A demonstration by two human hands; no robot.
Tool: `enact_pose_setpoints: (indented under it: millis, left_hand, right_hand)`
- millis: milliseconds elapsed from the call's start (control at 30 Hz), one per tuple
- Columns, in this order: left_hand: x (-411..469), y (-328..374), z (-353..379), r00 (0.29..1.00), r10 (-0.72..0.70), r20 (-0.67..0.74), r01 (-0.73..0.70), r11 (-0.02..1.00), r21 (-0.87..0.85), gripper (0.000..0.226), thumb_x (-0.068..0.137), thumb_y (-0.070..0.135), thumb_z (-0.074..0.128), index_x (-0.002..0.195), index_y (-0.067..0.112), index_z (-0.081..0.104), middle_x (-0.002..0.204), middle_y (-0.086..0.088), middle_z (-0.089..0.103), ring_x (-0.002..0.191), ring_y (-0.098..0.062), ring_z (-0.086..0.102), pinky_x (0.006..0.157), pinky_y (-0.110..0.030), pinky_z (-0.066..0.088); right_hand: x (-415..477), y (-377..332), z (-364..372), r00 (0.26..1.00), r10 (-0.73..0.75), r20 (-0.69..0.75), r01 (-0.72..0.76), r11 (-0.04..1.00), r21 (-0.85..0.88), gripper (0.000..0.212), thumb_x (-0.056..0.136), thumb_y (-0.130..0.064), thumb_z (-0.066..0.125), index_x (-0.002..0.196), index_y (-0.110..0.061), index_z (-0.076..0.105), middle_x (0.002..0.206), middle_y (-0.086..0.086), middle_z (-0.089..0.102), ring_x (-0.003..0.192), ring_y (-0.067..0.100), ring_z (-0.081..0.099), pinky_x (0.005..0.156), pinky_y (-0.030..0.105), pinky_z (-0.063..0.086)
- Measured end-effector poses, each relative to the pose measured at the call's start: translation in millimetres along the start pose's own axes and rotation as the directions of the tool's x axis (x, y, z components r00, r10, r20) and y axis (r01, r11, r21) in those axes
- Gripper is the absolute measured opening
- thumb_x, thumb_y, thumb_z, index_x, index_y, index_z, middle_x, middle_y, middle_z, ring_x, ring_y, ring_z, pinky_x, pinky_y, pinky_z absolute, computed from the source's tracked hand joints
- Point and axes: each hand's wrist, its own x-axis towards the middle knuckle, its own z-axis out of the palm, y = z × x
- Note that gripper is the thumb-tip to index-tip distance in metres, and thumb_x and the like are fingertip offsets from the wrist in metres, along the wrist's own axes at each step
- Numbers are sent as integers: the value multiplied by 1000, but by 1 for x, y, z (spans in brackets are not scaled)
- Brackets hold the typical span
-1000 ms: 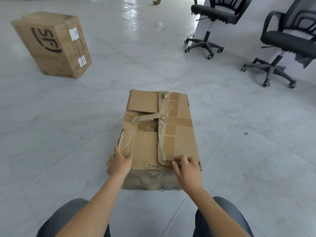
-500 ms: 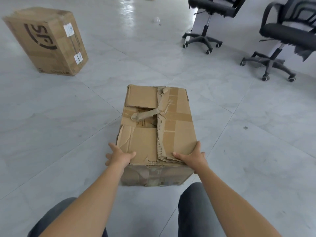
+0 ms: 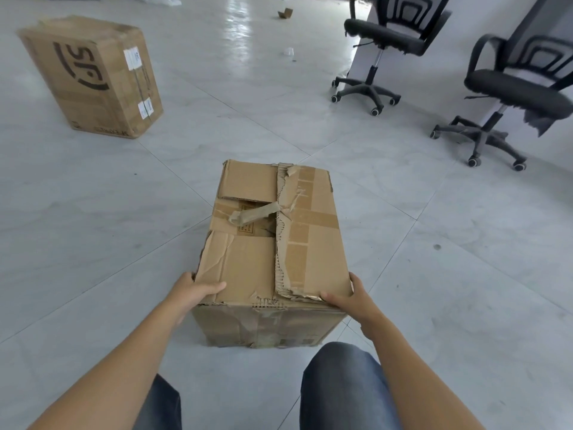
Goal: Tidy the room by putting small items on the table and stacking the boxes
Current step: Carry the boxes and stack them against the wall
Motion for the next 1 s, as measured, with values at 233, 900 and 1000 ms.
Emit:
enact_pose_setpoints:
  millis: [233,900,1000]
  left_hand:
    - [-13,-3,-3,995,-14,98,50,925,-376,45,88,18,64,128,26,47,108,0,60,96,-24,57,70,-38,49]
    - [-458,282,-286,918,-142,-371,-85,842,-533,40,88,28,63,126,21,51,127,-4,51,117,-30,45,93,-66,40]
    - [-540,286,-306,858,-149,-491,-173,818,-549,36,87,31,63,120,22,53,125,-3,50,117,-29,45,92,-65,42]
  right_hand:
    - [-1,-8,13,1000,-15,10,13,982,189,85,70,-22,81,136,-32,29,116,-7,49,98,16,51,77,35,39]
    - [-308,-481,33,815,-197,546,317,939,-134,43,84,-32,67,122,-29,48,110,-6,61,91,16,60,71,33,51]
    - [-366,-531,47,715,-261,649,446,885,-135,39,84,-34,65,120,-32,49,108,-7,61,93,16,59,81,36,50]
